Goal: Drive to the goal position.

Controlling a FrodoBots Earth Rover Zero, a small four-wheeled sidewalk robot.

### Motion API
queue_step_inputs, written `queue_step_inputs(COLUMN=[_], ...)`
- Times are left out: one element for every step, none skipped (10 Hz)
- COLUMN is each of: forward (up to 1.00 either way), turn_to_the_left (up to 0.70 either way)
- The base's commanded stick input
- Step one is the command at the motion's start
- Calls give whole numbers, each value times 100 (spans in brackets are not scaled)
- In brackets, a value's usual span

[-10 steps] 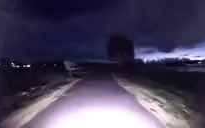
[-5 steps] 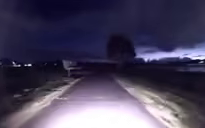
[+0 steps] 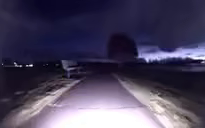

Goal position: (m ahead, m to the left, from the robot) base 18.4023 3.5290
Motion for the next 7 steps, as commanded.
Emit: queue_step_inputs(forward=[70, 70, 70, 70, 70, 70, 70], turn_to_the_left=[0, 0, 0, 0, 0, 0, 0])
